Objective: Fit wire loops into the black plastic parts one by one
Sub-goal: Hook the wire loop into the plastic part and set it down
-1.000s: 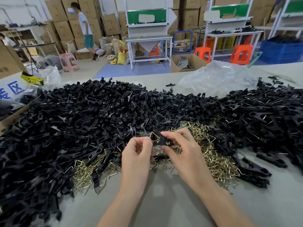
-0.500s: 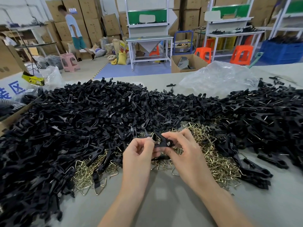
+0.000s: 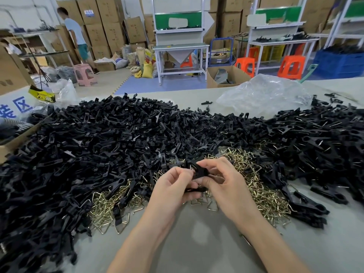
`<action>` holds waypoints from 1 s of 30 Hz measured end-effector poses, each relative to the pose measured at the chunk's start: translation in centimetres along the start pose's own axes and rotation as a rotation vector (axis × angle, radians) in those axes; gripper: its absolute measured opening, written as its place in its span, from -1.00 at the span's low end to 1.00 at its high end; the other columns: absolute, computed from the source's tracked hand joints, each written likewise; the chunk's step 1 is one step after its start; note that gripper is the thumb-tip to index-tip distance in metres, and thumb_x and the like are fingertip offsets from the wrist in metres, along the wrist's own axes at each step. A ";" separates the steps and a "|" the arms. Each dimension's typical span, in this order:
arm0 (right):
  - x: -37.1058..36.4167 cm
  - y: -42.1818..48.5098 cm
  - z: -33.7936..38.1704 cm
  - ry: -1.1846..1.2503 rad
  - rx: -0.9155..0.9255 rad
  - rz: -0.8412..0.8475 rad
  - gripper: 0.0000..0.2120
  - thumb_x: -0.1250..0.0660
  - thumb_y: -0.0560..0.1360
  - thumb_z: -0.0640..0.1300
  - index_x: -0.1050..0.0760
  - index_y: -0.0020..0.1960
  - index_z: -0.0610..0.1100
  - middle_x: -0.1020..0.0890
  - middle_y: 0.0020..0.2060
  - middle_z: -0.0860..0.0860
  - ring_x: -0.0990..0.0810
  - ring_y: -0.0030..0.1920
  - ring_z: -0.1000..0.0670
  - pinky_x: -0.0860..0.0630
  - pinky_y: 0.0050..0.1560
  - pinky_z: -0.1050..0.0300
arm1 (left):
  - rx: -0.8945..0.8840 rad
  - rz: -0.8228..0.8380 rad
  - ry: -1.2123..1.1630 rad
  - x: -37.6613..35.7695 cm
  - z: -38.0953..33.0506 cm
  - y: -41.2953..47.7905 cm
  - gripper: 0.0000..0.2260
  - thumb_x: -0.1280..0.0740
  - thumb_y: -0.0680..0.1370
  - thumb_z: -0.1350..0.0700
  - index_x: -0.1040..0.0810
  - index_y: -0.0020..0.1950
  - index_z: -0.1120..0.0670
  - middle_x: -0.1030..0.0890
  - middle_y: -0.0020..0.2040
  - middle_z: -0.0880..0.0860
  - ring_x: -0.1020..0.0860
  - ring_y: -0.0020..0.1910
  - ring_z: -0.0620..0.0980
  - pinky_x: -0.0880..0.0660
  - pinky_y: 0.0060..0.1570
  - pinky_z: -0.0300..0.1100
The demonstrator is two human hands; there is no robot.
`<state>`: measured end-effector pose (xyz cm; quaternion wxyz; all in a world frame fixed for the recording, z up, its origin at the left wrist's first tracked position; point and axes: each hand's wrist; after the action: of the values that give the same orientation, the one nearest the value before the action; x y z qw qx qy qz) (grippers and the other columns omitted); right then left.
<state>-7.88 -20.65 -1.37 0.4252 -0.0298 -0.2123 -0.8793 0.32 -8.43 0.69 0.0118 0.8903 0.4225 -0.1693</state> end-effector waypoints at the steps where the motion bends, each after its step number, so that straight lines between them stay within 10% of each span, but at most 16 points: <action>1: 0.0 0.0 0.0 0.001 -0.005 -0.004 -0.57 -0.48 0.48 -0.29 -0.60 0.08 0.25 -0.58 0.04 0.24 -0.58 0.14 0.15 -0.54 0.10 0.29 | 0.035 0.027 -0.034 0.0 0.1 0.0 -0.88 -0.29 0.63 0.24 -0.56 -0.09 0.18 -0.58 -0.24 0.12 -0.57 -0.27 -0.08 -0.58 -0.30 -0.19; 6: -0.2 -0.1 0.3 0.151 -0.147 0.045 -0.59 -0.44 0.51 -0.29 -0.61 0.00 0.27 -0.70 -0.06 0.18 -0.71 -0.06 0.09 -0.69 -0.17 0.02 | 0.080 0.108 -0.074 0.1 0.5 0.4 -0.69 -0.42 0.52 0.15 -0.50 0.23 0.14 -0.59 -0.15 0.15 -0.57 -0.24 -0.01 -0.60 -0.24 -0.10; 10: -0.5 -0.3 0.9 0.274 -0.197 0.112 -0.55 -0.32 0.56 -0.41 -0.66 0.05 0.15 -0.75 -0.03 0.11 -0.72 -0.01 0.11 -0.60 -0.11 0.31 | 0.037 0.126 0.063 0.8 1.1 0.8 -0.42 -0.47 0.34 -0.03 -0.51 0.35 0.03 -0.61 -0.20 0.17 -0.56 -0.21 0.01 -0.52 -0.10 -0.09; 19: 0.0 -0.2 1.3 0.349 -0.242 0.172 -0.74 -0.42 0.53 -0.10 -0.63 0.21 -0.02 -0.73 0.09 0.06 -0.70 0.11 0.08 -0.57 0.05 0.31 | 0.041 0.175 0.065 1.6 1.3 1.0 -0.56 -0.50 0.41 -0.02 -0.63 0.29 -0.02 -0.66 0.10 0.24 -0.64 0.01 0.03 -0.59 0.12 -0.02; 30: 0.3 0.0 0.2 0.384 -0.300 0.376 -0.46 -0.48 0.36 0.13 -0.50 0.32 0.36 -0.58 0.27 0.28 -0.60 0.26 0.11 -0.58 0.27 -0.05 | 0.091 0.482 -0.023 1.6 0.5 0.2 -0.71 -0.44 0.55 0.11 -0.65 0.25 0.15 -0.66 0.10 0.11 -0.61 -0.05 -0.04 -0.57 0.12 -0.08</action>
<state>-8.08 -20.76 -1.13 0.6036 0.0359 0.0134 -0.7964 1.23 -7.42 -0.31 0.0163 0.9630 0.1898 -0.1904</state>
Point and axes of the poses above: each hand's wrist, its own y-axis towards the middle knuckle, its own x-axis out of the back of the hand, z = x × y
